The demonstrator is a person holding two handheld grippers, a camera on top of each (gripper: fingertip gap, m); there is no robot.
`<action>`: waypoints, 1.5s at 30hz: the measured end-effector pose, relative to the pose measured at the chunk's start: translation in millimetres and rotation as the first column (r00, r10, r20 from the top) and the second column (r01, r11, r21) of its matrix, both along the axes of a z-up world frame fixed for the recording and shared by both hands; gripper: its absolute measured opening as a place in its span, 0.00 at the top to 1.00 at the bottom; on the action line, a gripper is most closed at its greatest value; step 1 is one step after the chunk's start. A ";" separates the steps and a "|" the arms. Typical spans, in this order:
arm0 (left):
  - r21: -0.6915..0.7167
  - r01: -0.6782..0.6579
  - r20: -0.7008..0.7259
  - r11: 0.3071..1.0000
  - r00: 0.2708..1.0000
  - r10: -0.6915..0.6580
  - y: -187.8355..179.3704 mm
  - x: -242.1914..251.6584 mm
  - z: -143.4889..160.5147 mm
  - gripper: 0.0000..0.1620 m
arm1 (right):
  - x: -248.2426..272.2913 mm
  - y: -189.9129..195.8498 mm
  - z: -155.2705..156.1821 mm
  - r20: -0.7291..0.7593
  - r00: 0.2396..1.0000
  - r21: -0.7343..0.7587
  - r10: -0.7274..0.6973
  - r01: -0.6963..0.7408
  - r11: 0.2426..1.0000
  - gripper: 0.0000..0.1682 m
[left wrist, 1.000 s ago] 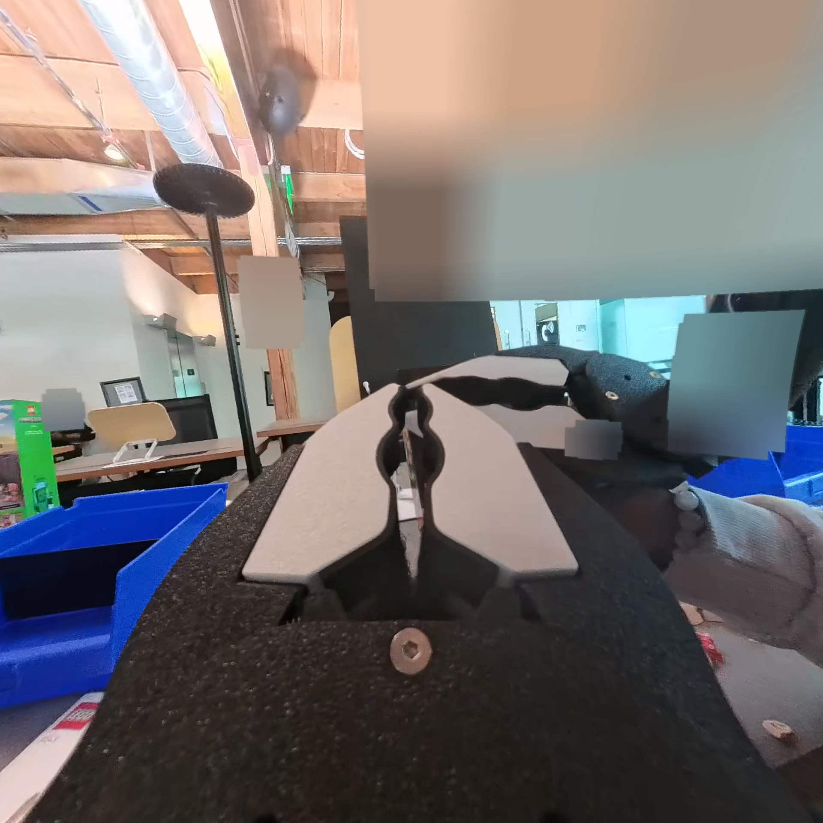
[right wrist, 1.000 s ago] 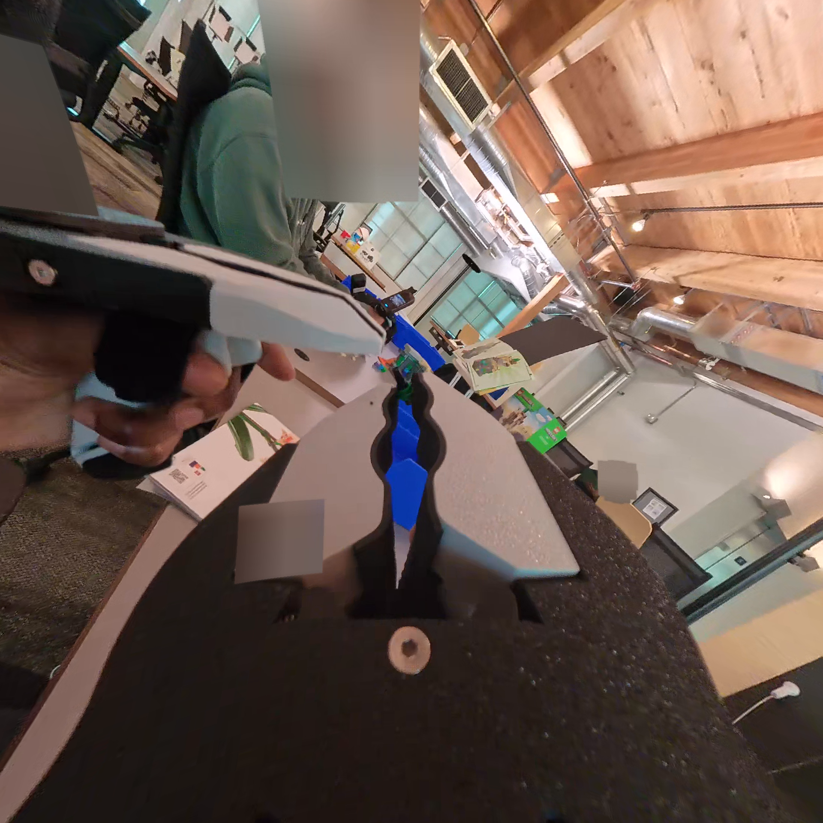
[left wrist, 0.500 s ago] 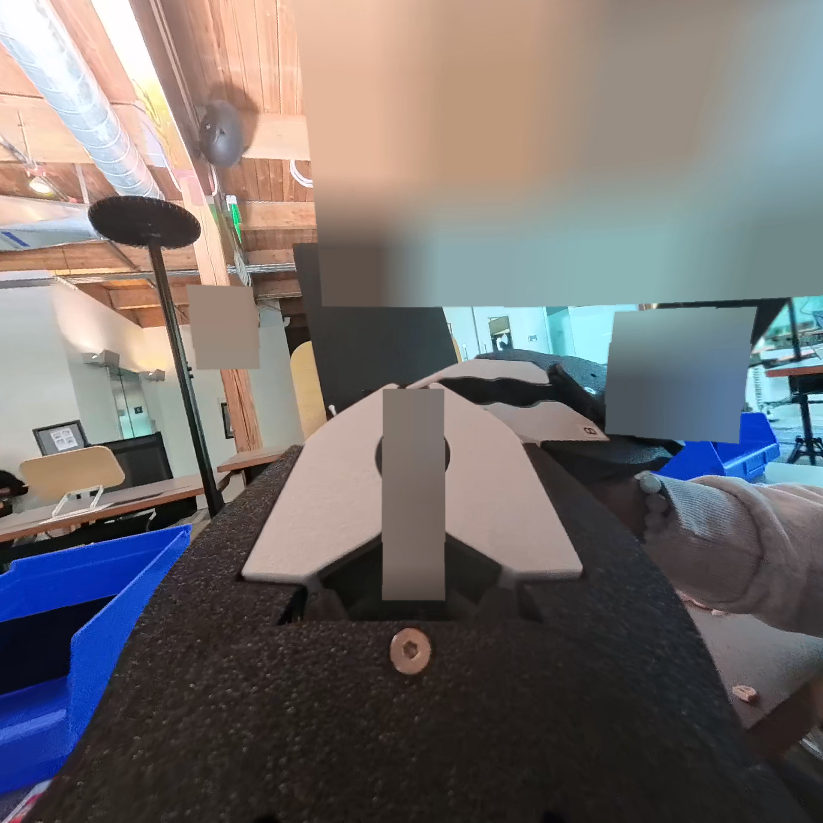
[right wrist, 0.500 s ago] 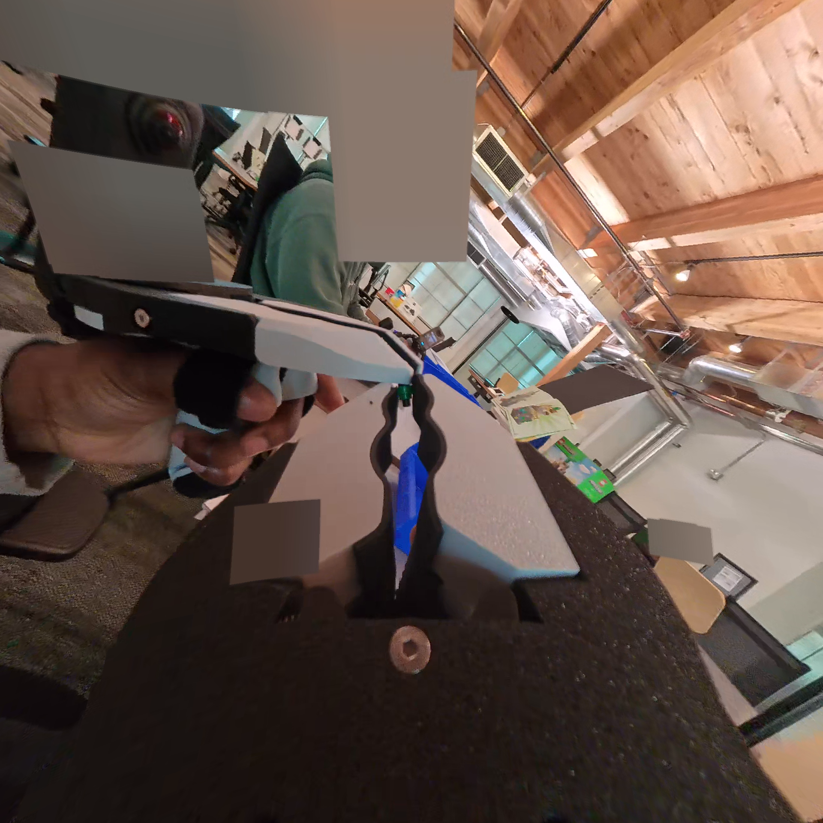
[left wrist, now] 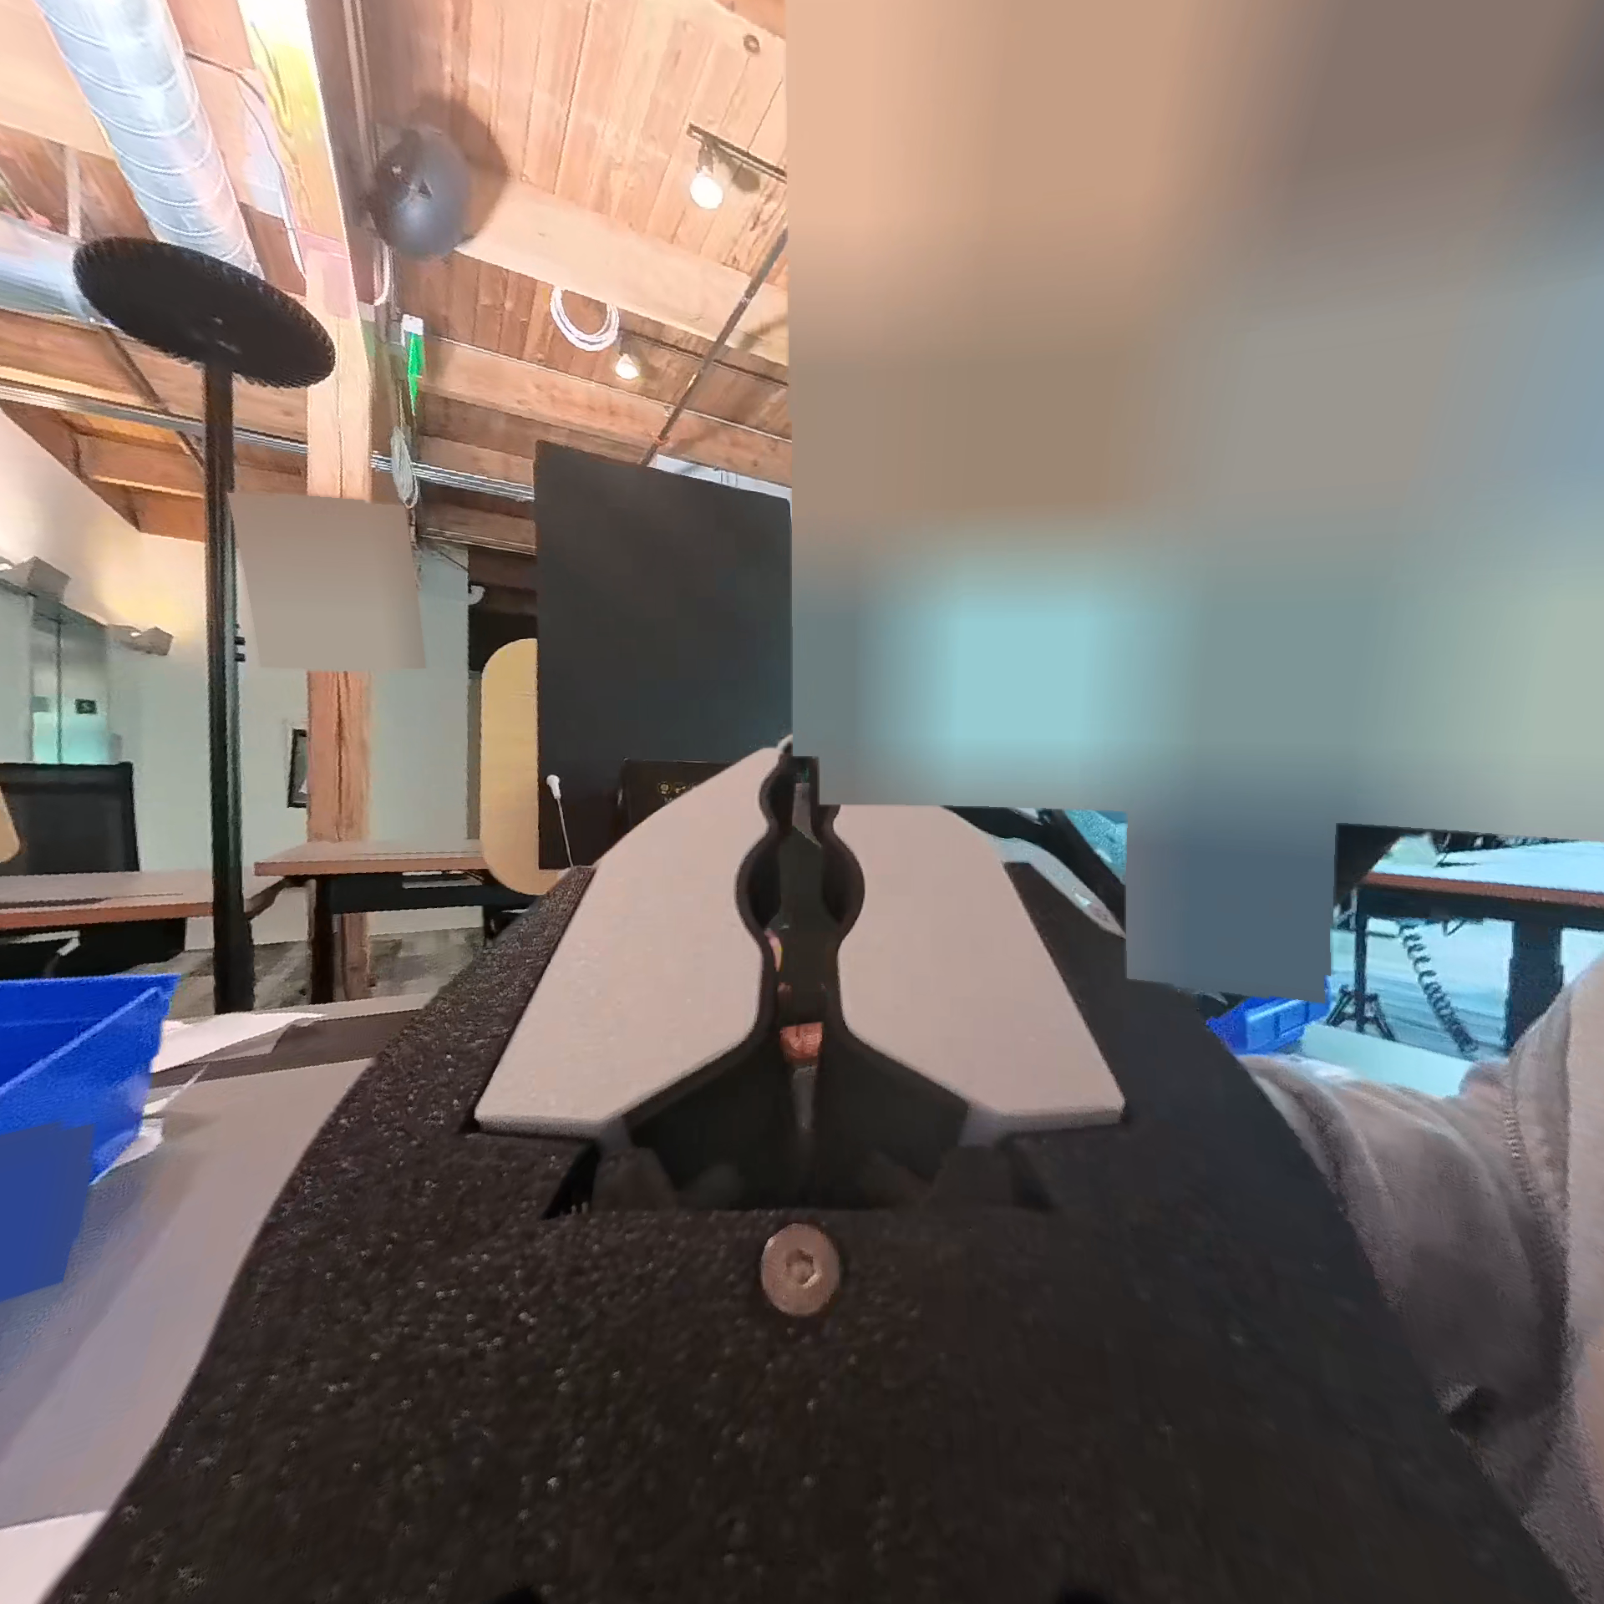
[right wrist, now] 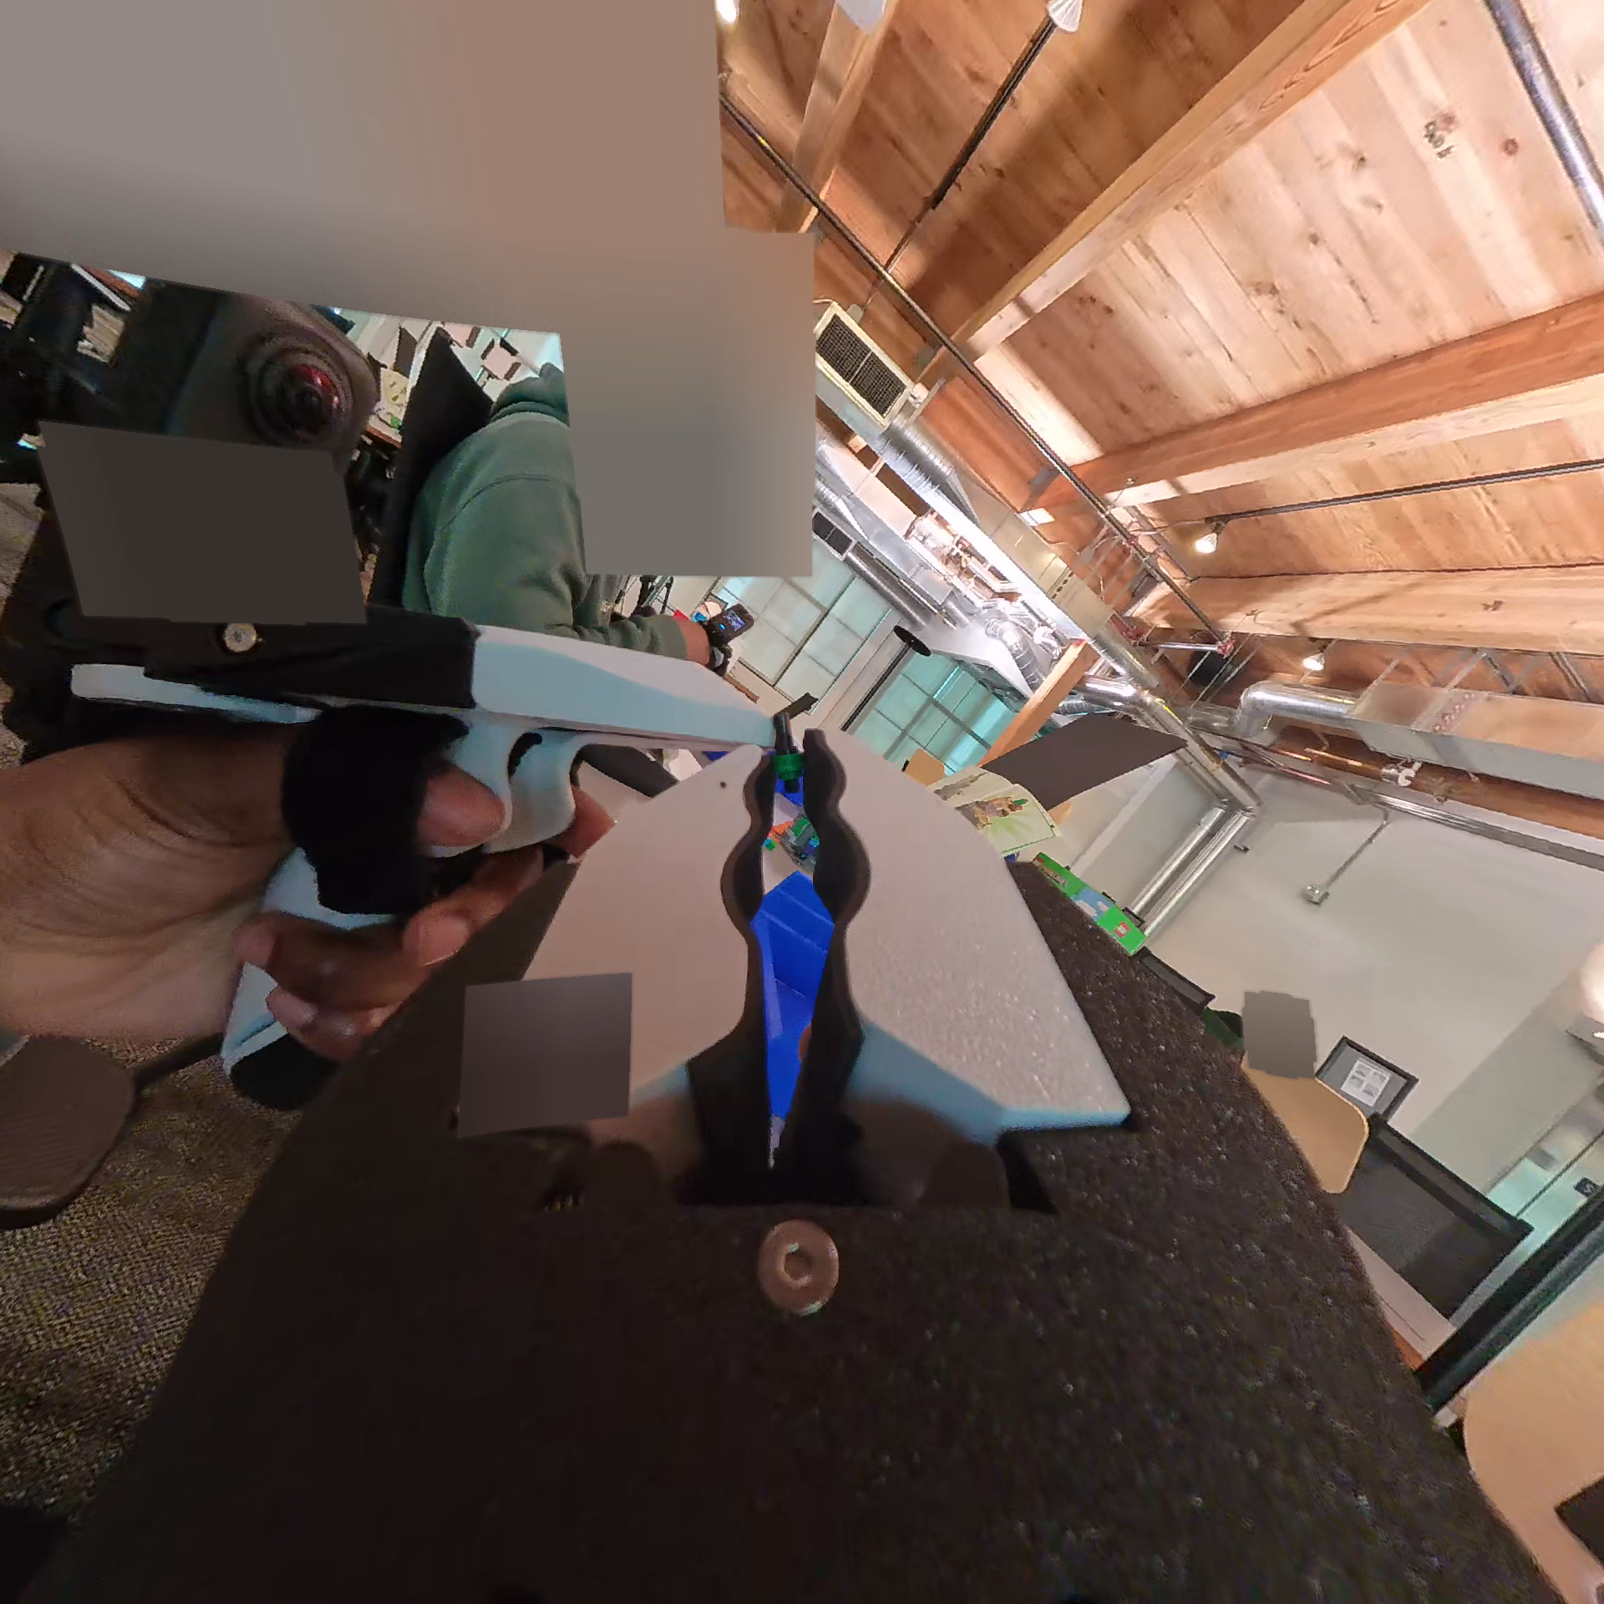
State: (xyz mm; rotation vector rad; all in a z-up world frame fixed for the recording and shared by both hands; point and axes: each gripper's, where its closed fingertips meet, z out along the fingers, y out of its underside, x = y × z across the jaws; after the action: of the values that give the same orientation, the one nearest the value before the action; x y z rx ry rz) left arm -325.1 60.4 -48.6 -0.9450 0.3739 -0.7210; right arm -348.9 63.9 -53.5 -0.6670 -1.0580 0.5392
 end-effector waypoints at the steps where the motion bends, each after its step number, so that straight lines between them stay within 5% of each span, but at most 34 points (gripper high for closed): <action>1: 0.004 -0.009 -0.020 1.000 1.000 0.010 0.0 1.4 -0.7 0.99 | 1.1 0.4 0.0 -0.001 1.000 -0.005 0.001 -0.001 1.000 0.96; 25: 0.120 0.029 -0.147 0.992 0.989 -0.011 18.1 34.5 -7.4 0.91 | 33.2 23.7 -13.2 -0.034 0.998 -0.196 -0.056 0.048 0.979 0.96; 34: 0.090 0.089 -0.185 0.992 0.980 -0.071 22.7 48.4 -11.3 0.98 | 38.7 28.9 -17.7 -0.020 0.994 -0.180 -0.103 0.098 0.979 0.96; 38: 0.094 0.083 -0.153 0.992 0.986 -0.068 23.0 47.0 -8.9 0.90 | 44.5 29.5 -12.9 -0.060 0.990 -0.165 -0.126 0.114 0.980 0.96; 45: 0.053 0.122 -0.151 0.991 0.982 -0.113 21.4 52.7 -10.2 0.98 | 48.8 30.9 -11.1 -0.081 0.985 -0.148 -0.153 0.139 0.979 0.96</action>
State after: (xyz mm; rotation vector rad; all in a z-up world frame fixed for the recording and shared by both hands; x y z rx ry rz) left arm -272.3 81.8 -58.8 -0.9254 0.5834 -0.7451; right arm -300.1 94.8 -64.6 -0.8309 -0.8816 0.5158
